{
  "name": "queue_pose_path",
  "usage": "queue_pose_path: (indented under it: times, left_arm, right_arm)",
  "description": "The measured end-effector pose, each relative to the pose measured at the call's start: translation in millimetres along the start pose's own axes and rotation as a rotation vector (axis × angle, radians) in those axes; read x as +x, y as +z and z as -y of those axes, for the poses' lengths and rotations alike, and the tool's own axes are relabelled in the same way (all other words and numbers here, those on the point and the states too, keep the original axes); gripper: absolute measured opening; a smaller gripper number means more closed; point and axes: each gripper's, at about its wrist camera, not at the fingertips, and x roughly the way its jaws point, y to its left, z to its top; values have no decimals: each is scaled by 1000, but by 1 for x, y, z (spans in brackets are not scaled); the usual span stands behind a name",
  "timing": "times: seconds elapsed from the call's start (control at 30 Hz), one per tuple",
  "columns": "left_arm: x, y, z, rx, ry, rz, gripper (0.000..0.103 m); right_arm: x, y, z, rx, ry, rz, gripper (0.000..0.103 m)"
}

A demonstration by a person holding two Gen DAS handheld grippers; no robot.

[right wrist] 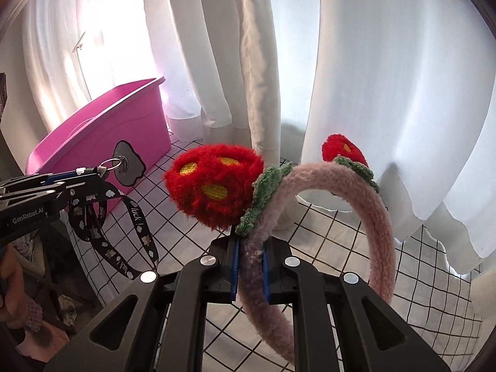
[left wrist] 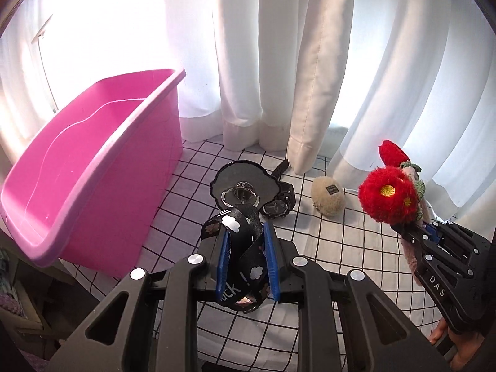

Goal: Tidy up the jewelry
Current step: 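Lift the lanyard and headband and carry both over the pink tub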

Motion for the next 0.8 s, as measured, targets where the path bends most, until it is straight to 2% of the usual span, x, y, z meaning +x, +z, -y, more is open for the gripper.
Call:
queue_pose_path:
  times: [0.47, 0.6, 0.8]
  left_arm:
    - [-51, 84, -59, -33, 4, 162, 21]
    - [-58, 107, -87, -45, 39, 194, 21]
    - [-65, 129, -151, -98, 117, 212, 21]
  right_arm:
    - [-28, 90, -76, -113, 53, 147, 11]
    - [-26, 115, -107, -151, 87, 175, 11]
    - [-12, 155, -161, -217, 156, 204, 11]
